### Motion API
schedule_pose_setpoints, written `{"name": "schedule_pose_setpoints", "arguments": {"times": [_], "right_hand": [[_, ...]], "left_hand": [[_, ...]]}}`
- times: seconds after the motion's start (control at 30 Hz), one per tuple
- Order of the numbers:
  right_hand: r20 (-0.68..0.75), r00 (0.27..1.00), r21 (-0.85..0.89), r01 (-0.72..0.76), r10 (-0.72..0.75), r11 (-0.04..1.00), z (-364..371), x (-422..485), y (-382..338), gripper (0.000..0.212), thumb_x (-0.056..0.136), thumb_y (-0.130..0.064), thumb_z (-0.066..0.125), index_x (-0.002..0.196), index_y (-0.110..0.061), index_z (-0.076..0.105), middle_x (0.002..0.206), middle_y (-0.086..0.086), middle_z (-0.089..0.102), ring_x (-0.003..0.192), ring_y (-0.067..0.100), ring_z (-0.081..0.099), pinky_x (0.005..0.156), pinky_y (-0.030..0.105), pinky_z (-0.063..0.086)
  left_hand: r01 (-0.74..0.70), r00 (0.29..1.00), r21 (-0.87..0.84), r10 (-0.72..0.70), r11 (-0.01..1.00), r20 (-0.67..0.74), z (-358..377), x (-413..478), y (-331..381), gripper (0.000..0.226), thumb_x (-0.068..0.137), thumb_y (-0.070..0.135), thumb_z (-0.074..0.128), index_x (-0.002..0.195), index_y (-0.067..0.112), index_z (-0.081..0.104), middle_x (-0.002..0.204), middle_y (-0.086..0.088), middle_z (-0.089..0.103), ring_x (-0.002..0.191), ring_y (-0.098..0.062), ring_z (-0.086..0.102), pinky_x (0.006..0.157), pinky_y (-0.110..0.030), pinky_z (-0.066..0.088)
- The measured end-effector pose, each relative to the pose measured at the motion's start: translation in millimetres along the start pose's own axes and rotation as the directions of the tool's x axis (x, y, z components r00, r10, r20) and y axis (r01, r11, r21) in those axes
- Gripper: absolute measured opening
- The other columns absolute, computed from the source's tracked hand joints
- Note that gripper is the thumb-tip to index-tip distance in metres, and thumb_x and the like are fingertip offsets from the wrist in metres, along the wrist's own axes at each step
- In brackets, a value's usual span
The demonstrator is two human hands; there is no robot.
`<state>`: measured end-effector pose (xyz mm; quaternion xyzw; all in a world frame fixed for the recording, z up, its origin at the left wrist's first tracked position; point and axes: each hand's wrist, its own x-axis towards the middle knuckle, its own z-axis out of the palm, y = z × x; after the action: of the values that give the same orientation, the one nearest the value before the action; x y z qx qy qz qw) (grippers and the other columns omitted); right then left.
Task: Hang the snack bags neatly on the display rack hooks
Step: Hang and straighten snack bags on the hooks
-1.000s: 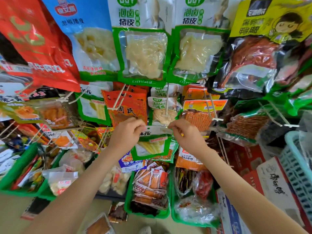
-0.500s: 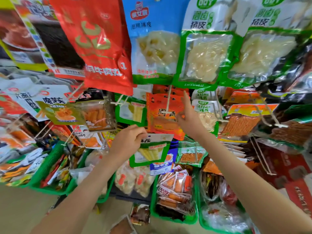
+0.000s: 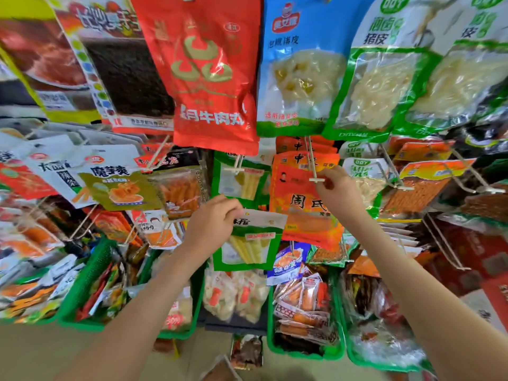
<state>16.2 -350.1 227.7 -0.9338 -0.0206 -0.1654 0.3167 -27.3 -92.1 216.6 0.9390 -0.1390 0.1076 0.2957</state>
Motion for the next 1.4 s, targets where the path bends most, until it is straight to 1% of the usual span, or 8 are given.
{"name": "schedule_pose_setpoints", "arguments": {"times": [0.2,0.33,0.47,0.6,0.87,1.17,1.27,1.4], "right_hand": [[0.057,0.996,-0.021,0.070,-0.069,0.997,-9,-11,-7,0.008,0.086,-0.025,0.062,0.085,-0.016,0.063,0.077,-0.001,0.046,0.065,0.019,0.047,0.053,0.022,0.029],[0.094,0.993,0.017,0.065,-0.066,0.998,-12,-14,1,0.014,0.086,-0.015,0.064,0.073,-0.012,0.058,0.071,0.000,0.044,0.064,0.019,0.043,0.058,0.008,0.033],[0.253,0.967,0.032,0.028,-0.035,0.999,-16,-21,18,0.009,0.085,-0.012,0.063,0.078,-0.011,0.066,0.081,0.010,0.052,0.074,0.022,0.050,0.064,0.018,0.034],[0.292,0.956,0.015,-0.004,0.000,1.000,-17,-27,35,0.009,0.085,-0.012,0.063,0.077,-0.015,0.066,0.081,0.009,0.052,0.076,0.024,0.053,0.070,0.029,0.041],[0.389,0.921,0.004,0.007,-0.008,1.000,-4,-25,40,0.007,0.084,-0.014,0.065,0.078,-0.012,0.067,0.079,0.002,0.050,0.072,0.014,0.050,0.062,0.009,0.036],[0.404,0.914,0.069,-0.004,-0.024,0.998,15,-22,30,0.009,0.086,-0.014,0.063,0.077,-0.013,0.066,0.078,0.000,0.051,0.069,0.008,0.050,0.063,0.010,0.037],[0.407,0.913,0.066,0.016,-0.041,0.998,17,-21,26,0.009,0.086,-0.014,0.062,0.081,-0.009,0.068,0.079,-0.002,0.051,0.069,0.008,0.050,0.062,0.010,0.037],[0.410,0.911,0.064,0.021,-0.045,0.998,21,-24,27,0.008,0.086,-0.014,0.062,0.082,-0.011,0.069,0.077,-0.009,0.049,0.067,-0.001,0.049,0.062,0.005,0.036]], "left_hand": [[0.010,0.991,0.000,-0.010,1.000,-0.132,-10,6,-9,0.011,0.090,0.009,0.058,0.081,0.009,0.065,0.071,0.001,0.055,0.063,-0.019,0.052,0.054,-0.031,0.038],[0.040,0.985,0.010,-0.038,0.999,-0.165,-16,21,-12,0.012,0.091,0.007,0.053,0.090,0.007,0.065,0.081,-0.002,0.055,0.071,-0.019,0.050,0.057,-0.028,0.034],[0.036,0.988,-0.007,-0.037,0.999,-0.152,-19,39,-12,0.017,0.095,0.011,0.049,0.098,0.004,0.064,0.087,0.000,0.049,0.076,-0.017,0.048,0.063,-0.025,0.031],[0.062,0.989,-0.035,-0.066,0.997,-0.132,-16,54,-12,0.024,0.096,0.019,0.048,0.106,0.005,0.063,0.089,0.003,0.046,0.078,-0.013,0.048,0.065,-0.022,0.030],[0.093,0.983,-0.114,-0.110,0.989,-0.147,-12,63,-20,0.020,0.093,0.018,0.054,0.106,0.008,0.066,0.090,0.005,0.052,0.082,-0.010,0.051,0.069,-0.021,0.034],[0.146,0.980,-0.018,-0.147,0.989,-0.134,-1,93,-27,0.017,0.089,0.008,0.055,0.096,0.011,0.070,0.094,-0.007,0.066,0.084,-0.024,0.060,0.064,-0.029,0.040],[0.195,0.970,0.014,-0.190,0.981,-0.154,3,96,-25,0.026,0.084,0.002,0.055,0.108,0.005,0.065,0.109,-0.012,0.062,0.100,-0.030,0.055,0.080,-0.036,0.044],[0.242,0.920,0.184,-0.165,0.952,-0.356,23,78,-20,0.053,0.079,0.010,0.065,0.126,-0.001,0.043,0.130,-0.020,0.043,0.120,-0.038,0.039,0.102,-0.046,0.032]]}}
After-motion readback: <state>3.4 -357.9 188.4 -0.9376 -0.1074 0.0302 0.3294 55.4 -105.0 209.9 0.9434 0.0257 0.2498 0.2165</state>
